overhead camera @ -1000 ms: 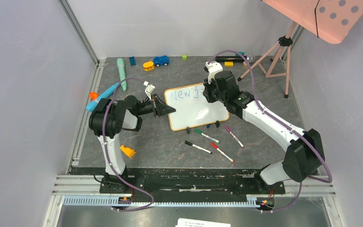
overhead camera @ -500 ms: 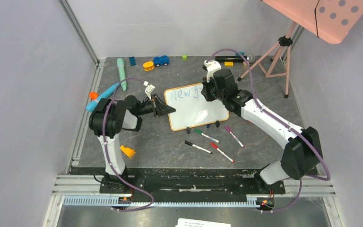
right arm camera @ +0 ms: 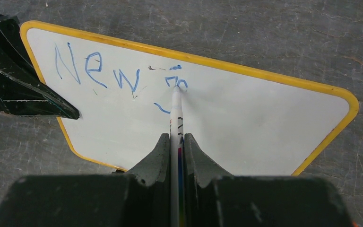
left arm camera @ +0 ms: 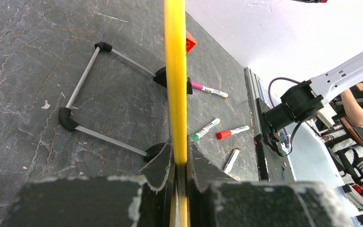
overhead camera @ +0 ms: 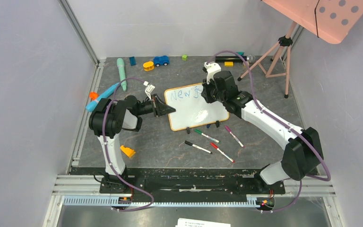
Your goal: Write a sentence on the whiteboard
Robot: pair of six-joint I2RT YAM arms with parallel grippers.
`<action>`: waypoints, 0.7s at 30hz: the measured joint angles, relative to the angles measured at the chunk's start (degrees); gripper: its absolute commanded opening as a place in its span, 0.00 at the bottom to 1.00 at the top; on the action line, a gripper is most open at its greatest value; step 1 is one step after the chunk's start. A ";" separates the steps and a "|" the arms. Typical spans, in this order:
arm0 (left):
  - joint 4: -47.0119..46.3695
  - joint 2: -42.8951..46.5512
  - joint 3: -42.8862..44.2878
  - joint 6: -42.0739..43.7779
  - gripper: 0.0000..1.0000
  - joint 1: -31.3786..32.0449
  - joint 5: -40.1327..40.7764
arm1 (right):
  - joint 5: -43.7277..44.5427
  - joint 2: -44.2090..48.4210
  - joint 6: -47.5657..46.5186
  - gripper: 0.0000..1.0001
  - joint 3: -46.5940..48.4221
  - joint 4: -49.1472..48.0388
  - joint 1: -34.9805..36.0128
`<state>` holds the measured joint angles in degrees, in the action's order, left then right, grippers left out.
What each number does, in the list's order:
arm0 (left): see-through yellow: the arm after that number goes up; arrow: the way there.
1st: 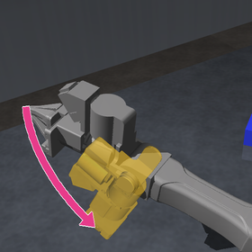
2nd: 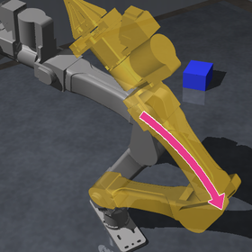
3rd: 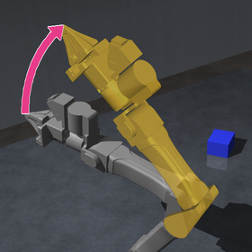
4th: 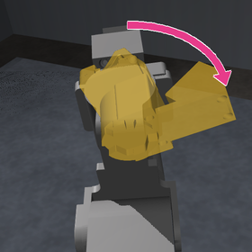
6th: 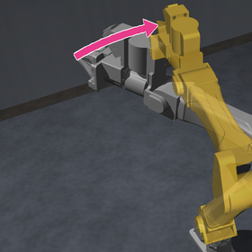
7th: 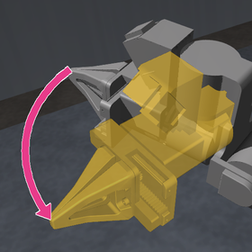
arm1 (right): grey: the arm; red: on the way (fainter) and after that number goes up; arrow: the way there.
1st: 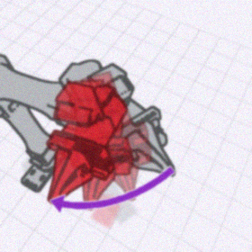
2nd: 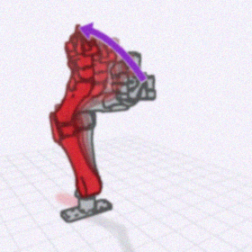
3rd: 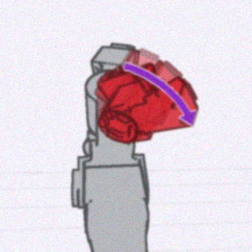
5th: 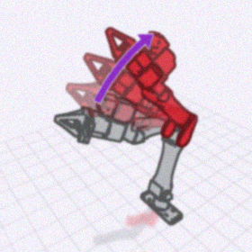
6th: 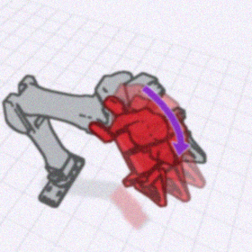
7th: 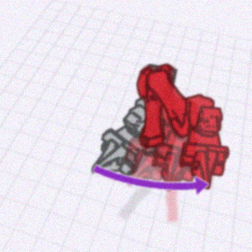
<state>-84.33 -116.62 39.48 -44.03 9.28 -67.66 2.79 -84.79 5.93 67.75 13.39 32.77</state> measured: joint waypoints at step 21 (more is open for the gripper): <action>0.02 0.00 0.00 0.00 0.02 0.00 0.07 | 2.71 0.39 -0.02 0.00 -0.15 1.38 0.13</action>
<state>-84.31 -116.62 39.48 -44.03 9.28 -67.59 5.50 -84.40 5.91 67.59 14.76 32.91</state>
